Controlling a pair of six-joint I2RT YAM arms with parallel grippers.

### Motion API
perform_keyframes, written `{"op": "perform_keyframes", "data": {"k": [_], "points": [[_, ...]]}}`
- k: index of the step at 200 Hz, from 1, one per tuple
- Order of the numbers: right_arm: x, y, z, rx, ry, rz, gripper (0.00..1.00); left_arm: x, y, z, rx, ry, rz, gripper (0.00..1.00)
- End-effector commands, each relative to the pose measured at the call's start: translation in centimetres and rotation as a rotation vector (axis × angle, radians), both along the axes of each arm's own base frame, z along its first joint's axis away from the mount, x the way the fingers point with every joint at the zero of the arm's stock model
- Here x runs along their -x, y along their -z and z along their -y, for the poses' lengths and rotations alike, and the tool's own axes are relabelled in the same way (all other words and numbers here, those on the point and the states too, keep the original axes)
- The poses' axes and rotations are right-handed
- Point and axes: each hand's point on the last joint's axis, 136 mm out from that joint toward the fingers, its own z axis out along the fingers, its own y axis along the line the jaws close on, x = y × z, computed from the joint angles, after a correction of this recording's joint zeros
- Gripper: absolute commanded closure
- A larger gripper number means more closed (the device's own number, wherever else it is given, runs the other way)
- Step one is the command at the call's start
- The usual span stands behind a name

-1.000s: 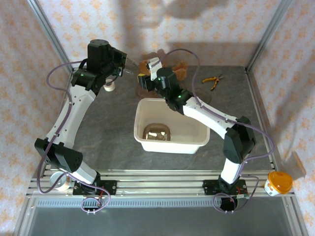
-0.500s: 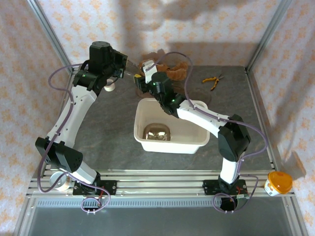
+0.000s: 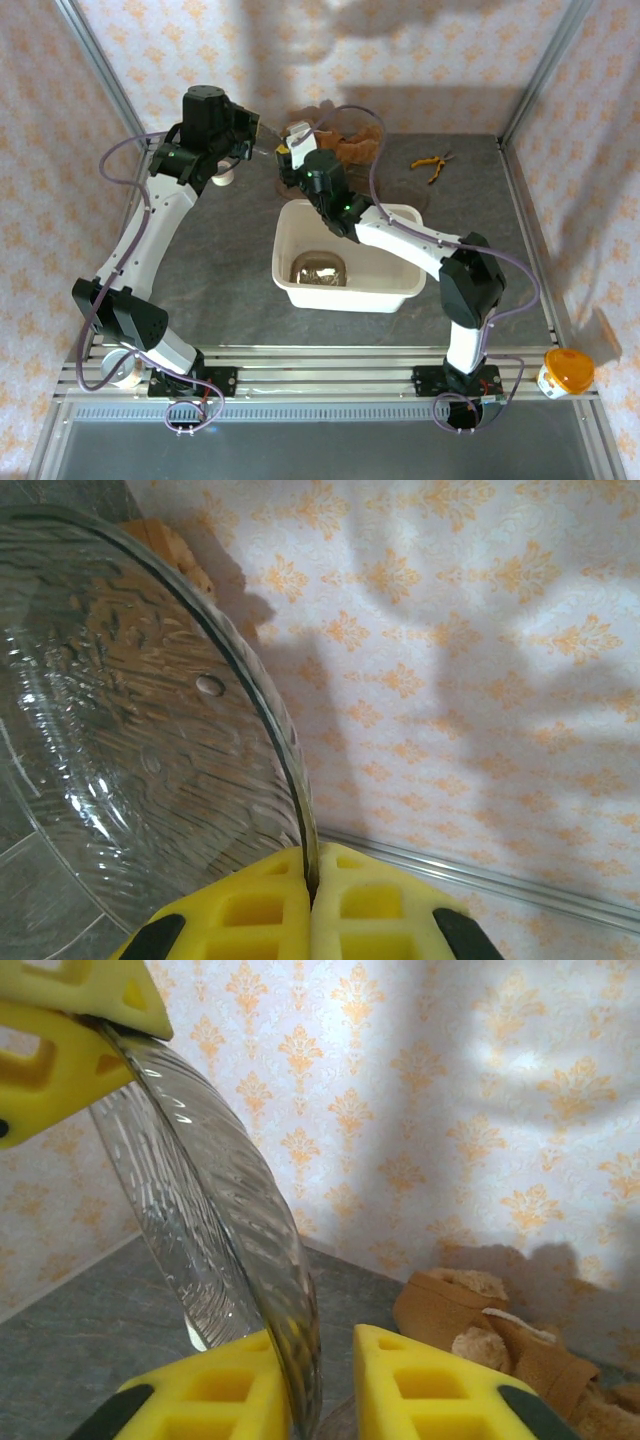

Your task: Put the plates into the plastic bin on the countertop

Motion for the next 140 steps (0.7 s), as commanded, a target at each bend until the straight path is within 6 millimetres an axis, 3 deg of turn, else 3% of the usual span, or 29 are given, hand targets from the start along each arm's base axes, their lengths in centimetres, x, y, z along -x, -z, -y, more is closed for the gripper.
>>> {"op": "perform_keyframes", "data": {"k": [1,37,62,84,107,140], "points": [[-0.4,-0.5,-0.1,-0.019,0.042,0.035,0.85,0.9,-2.3,0.0,0.029,-0.007,0.065,1.00],[-0.3,-0.4,-0.2,-0.006,0.057,0.051,0.90,0.7,-2.0,0.1,0.037,-0.007,0.063,1.00],[-0.4,-0.6,0.1,-0.010,0.083,0.055,0.92,0.6,-2.4,0.2,0.029,0.000,0.084,0.91],[-0.5,-0.9,0.7,-0.031,0.116,0.050,0.94,0.9,-2.8,-0.2,-0.016,-0.003,0.099,0.74],[-0.8,-0.9,1.0,-0.034,0.143,0.028,0.95,1.0,-3.1,-0.6,-0.059,-0.005,0.116,0.71],[-1.8,0.0,2.3,-0.080,0.180,-0.056,0.96,0.5,-3.6,0.3,-0.087,0.050,0.135,0.58]]}}
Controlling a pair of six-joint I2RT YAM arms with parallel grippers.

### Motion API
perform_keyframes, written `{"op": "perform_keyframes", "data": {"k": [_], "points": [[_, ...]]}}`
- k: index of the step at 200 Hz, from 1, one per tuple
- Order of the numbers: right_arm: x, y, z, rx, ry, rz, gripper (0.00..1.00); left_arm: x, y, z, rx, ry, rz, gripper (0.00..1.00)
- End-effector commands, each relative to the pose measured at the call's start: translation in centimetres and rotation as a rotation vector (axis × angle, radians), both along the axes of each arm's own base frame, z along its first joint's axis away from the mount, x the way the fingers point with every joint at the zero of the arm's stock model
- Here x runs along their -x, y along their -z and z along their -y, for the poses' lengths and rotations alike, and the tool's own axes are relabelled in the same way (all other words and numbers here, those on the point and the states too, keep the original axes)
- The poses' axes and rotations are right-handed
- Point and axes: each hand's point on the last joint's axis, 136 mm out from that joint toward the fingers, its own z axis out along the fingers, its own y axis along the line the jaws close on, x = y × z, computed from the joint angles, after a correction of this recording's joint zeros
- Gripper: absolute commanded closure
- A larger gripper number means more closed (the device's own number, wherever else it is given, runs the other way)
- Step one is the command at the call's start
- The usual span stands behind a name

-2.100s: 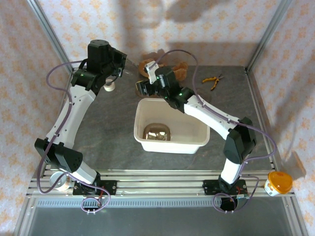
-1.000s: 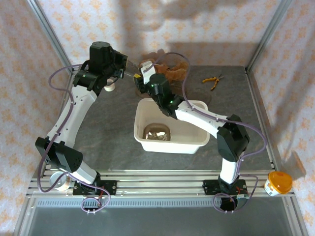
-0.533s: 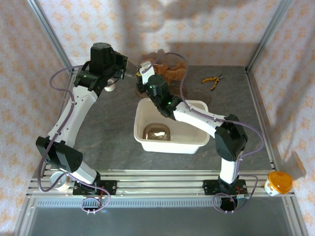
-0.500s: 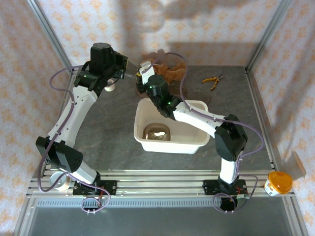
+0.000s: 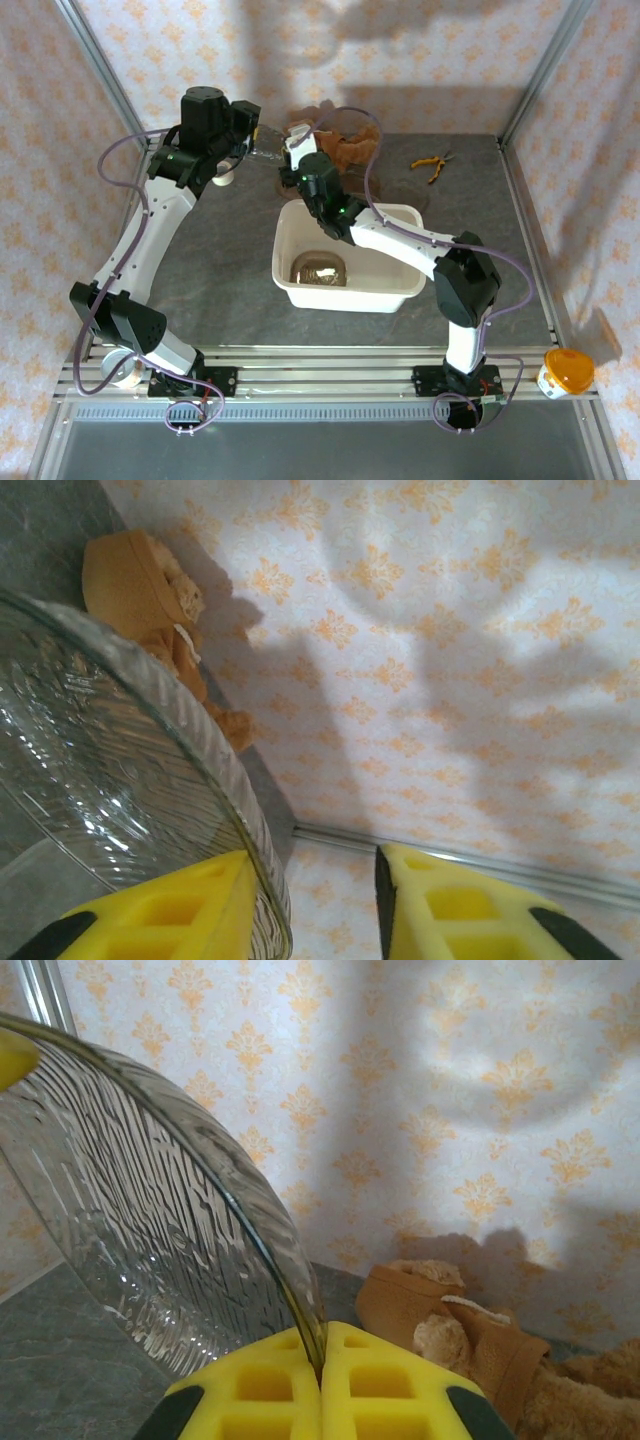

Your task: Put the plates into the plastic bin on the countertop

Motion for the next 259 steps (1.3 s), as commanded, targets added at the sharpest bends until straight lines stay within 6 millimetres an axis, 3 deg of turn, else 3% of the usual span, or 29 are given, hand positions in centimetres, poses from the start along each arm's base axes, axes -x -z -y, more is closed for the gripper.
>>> {"op": "perform_keyframes", "data": {"k": [1,30,79,108,137,168,208,259], "points": [[-1.1,-0.6,1.3,-0.078,0.061,-0.046,0.96,0.1,-2.8,0.2,-0.035,0.027,0.090,0.58],[-1.6,-1.1,3.5,-0.111,0.098,-0.099,0.96,0.2,-3.5,-0.3,-0.115,0.028,0.113,0.53],[-1.7,-0.8,10.2,-0.176,0.184,-0.219,0.95,-1.0,-3.7,-2.7,-0.204,0.028,0.150,0.49],[-0.9,-0.3,13.8,-0.166,0.191,-0.312,0.95,-2.1,-1.5,-4.2,-0.255,0.047,0.124,0.44],[1.6,-1.0,16.7,-0.144,0.173,-0.394,0.95,-2.6,1.3,-5.5,-0.348,0.070,0.067,0.43],[5.5,-1.0,18.3,-0.119,0.103,-0.537,0.95,-2.6,4.8,-5.9,-0.441,0.116,-0.002,0.43],[10.9,2.1,18.8,-0.109,0.038,-0.791,0.95,-2.3,9.5,-5.9,-0.485,0.159,-0.101,0.43],[14.5,5.5,18.0,-0.195,-0.003,-0.995,0.94,-2.5,12.1,-5.7,-0.498,0.205,-0.156,0.43]]}}
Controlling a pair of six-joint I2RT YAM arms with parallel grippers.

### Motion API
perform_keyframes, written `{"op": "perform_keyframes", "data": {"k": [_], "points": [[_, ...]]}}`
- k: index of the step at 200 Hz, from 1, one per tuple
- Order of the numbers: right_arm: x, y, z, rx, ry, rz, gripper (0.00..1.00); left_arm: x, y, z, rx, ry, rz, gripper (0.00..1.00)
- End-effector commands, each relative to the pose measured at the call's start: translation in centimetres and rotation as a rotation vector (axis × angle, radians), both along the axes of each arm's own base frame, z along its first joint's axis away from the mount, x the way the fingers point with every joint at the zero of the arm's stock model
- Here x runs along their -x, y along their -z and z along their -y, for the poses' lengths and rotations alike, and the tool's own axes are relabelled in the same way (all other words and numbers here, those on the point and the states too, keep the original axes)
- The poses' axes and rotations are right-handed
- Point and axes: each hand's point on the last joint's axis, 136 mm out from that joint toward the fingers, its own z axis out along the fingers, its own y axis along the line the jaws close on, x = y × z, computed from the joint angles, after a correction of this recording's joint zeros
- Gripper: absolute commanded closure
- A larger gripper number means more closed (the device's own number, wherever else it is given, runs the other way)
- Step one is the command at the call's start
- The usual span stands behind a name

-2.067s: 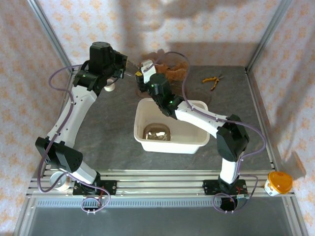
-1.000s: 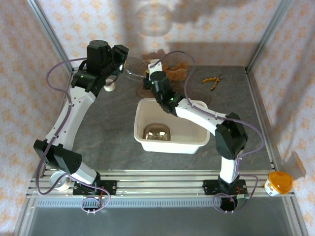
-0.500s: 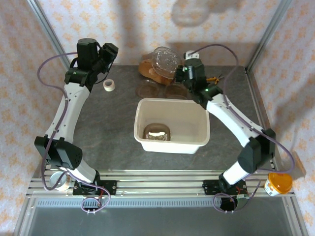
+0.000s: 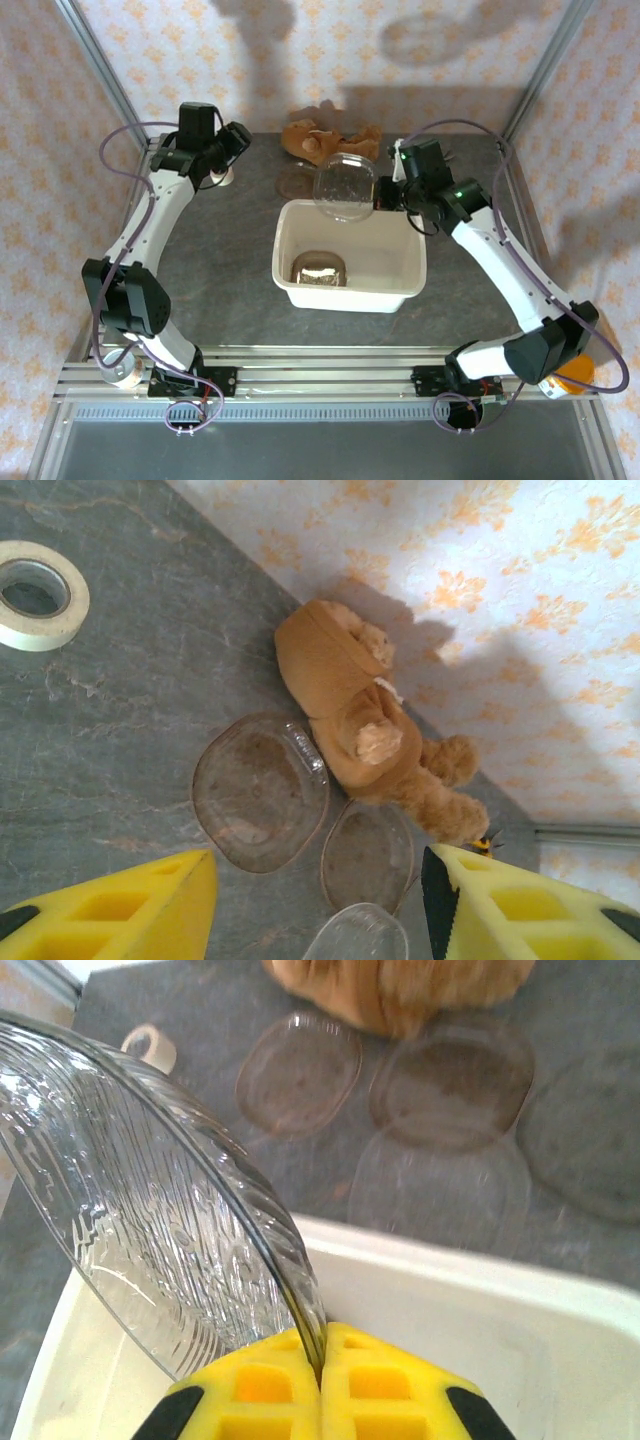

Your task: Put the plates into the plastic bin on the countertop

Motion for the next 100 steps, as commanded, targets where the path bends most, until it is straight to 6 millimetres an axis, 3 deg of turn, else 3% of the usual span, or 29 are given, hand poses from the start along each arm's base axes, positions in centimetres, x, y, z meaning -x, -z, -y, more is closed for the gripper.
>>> {"op": "perform_keyframes", "data": {"k": [1,100], "points": [[2.8,1.7,-0.4,-0.059,-0.016,-0.149,0.95,0.0,1.6,0.1,-0.025,0.036,-0.042,0.43],[4.9,6.8,-2.5,-0.084,-0.087,-0.412,0.94,1.2,5.2,0.3,-0.065,0.091,-0.150,0.44]]}}
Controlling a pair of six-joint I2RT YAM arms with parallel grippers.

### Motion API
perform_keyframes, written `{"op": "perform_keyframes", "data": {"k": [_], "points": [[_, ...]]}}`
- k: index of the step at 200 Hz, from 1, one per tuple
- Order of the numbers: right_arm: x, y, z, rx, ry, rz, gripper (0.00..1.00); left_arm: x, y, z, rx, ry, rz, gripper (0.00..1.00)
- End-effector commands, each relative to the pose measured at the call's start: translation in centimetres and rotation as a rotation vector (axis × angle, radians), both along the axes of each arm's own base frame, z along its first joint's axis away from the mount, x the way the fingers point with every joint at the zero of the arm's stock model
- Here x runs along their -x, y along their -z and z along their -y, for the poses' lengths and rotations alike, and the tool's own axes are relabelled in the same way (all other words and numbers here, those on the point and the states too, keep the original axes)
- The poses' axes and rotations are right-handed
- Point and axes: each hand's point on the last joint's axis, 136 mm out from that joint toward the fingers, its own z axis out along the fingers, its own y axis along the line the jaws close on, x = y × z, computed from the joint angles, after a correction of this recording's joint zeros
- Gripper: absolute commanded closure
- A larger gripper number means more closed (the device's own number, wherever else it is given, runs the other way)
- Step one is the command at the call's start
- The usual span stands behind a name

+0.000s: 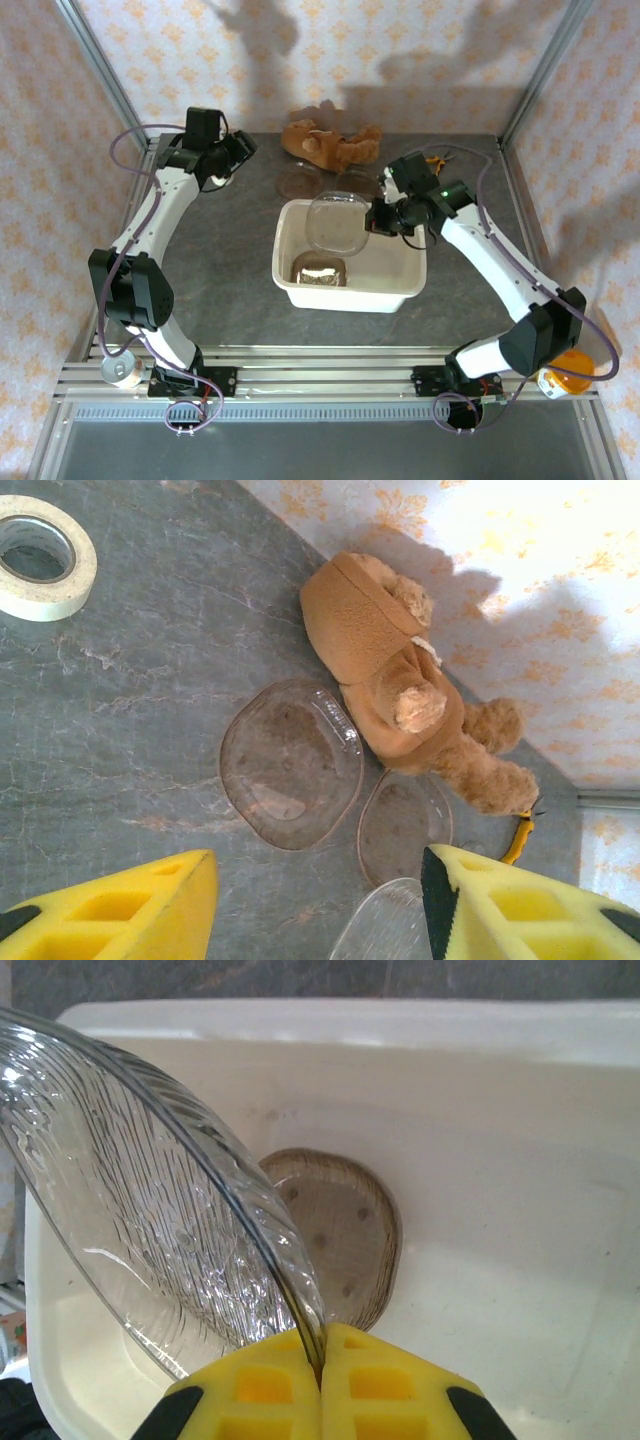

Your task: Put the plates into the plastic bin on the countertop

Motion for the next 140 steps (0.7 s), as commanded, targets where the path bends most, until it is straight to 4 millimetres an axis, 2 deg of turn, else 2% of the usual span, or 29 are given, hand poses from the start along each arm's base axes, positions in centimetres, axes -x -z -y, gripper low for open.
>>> {"op": "perform_keyframes", "data": {"k": [1,75,140], "points": [[1.0,1.1,-0.7,-0.021,-0.017,-0.083,0.94,1.2,2.5,-0.2,-0.037,0.030,-0.080,0.44],[2.0,5.6,-3.2,0.027,-0.071,-0.231,0.95,1.7,2.7,-0.7,-0.053,0.042,-0.102,0.44],[3.6,9.3,-3.9,0.071,-0.100,-0.334,0.95,2.1,3.3,-0.6,-0.050,0.048,-0.122,0.44]]}}
